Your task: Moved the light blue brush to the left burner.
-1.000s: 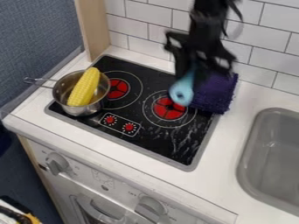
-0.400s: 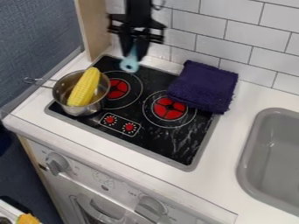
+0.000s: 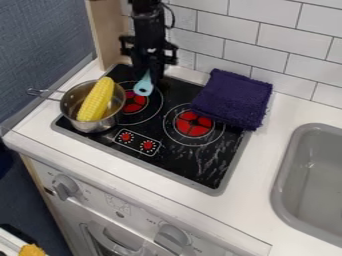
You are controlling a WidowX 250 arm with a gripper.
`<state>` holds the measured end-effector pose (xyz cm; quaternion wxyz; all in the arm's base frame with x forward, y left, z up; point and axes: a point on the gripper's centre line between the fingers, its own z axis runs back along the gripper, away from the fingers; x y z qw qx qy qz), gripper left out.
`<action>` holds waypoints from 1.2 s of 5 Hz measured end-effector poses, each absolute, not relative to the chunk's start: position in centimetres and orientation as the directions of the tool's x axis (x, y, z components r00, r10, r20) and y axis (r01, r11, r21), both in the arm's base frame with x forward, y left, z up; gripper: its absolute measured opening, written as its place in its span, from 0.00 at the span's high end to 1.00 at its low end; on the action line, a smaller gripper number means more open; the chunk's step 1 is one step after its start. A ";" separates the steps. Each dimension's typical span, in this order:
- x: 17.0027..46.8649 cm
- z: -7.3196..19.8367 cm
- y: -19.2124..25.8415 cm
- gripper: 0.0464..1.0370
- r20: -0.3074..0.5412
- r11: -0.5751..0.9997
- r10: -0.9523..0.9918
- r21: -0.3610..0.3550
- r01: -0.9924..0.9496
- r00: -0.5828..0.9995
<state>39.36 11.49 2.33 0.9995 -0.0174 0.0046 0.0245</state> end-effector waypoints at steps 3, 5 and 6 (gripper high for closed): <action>40.7 1.4 11.3 0.08 0.023 0.997 -0.075 -0.005 0.075 0.997; 40.9 8.2 10.4 0.04 0.166 0.999 -0.030 0.027 0.026 0.986; 40.4 9.0 9.7 0.04 0.170 1.000 -0.020 0.014 0.018 0.985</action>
